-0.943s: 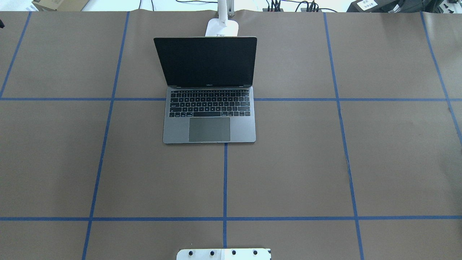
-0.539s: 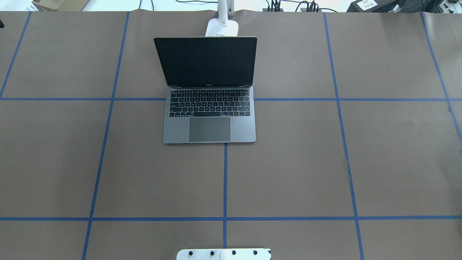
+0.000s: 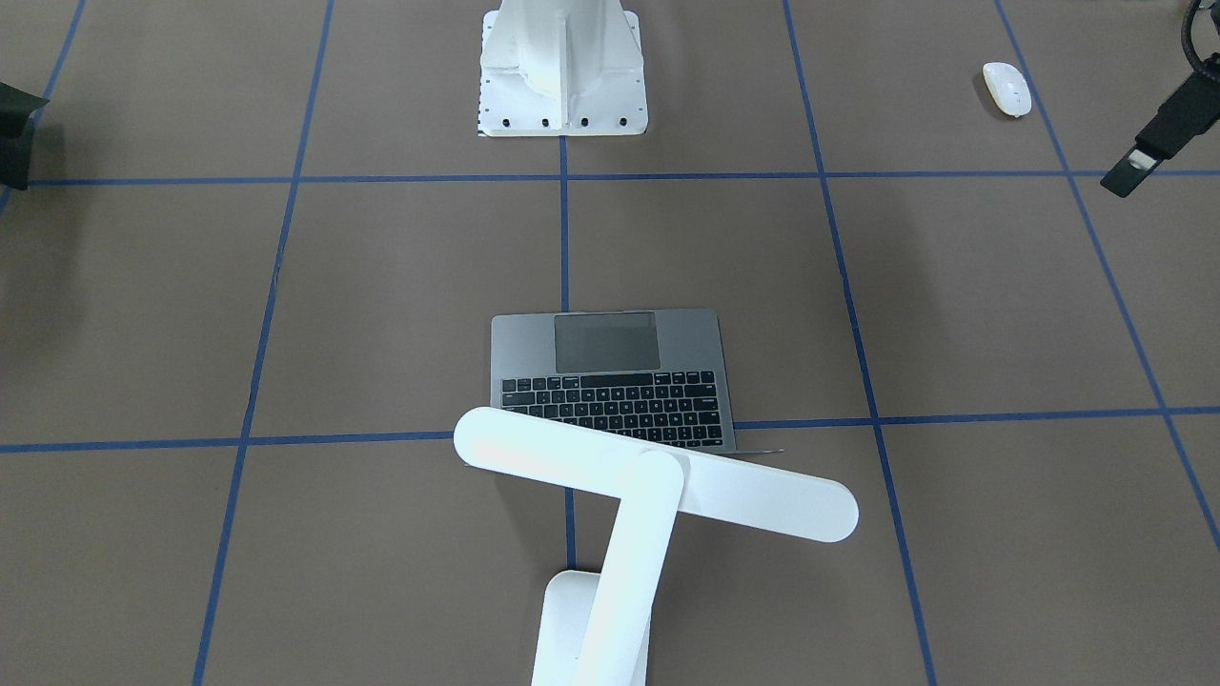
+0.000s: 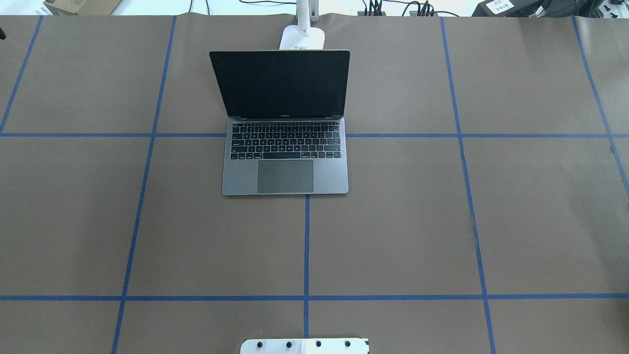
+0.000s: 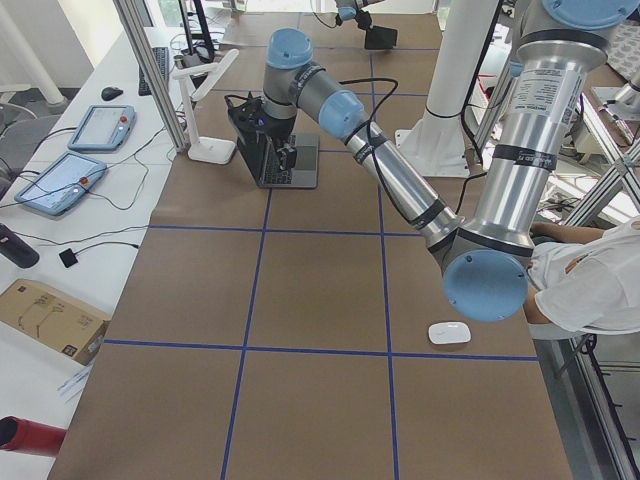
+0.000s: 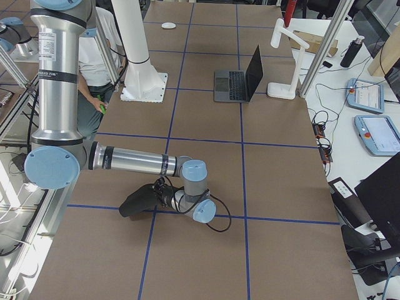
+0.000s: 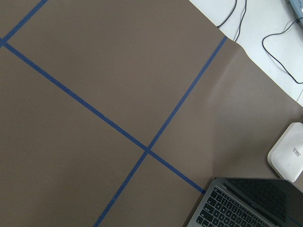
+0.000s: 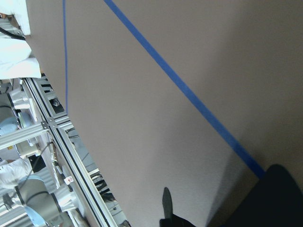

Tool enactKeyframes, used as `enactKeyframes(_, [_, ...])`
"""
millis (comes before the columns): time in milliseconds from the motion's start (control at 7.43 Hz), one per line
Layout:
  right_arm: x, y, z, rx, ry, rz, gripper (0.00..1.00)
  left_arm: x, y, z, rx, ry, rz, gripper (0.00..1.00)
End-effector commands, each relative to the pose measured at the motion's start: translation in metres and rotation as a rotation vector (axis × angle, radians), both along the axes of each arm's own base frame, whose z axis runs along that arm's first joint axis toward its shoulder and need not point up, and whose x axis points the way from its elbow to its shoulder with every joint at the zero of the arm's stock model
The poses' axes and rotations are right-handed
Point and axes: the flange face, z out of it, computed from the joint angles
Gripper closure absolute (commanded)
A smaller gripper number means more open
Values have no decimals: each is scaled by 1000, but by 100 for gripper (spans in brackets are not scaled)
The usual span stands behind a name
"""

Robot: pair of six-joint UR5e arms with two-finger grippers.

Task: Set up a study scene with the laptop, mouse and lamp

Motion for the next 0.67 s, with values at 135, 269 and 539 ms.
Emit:
enactKeyframes(135, [-6, -78, -71, -91, 32, 162, 100, 1, 1, 12, -2, -9, 15, 1])
enactKeyframes(269, [-41, -111, -98, -89, 53, 192, 100, 0, 5, 32, 36, -44, 68, 1])
enactKeyframes(539, [-105, -161, -151, -107, 83, 226, 100, 2, -2, 60, 34, -79, 111, 1])
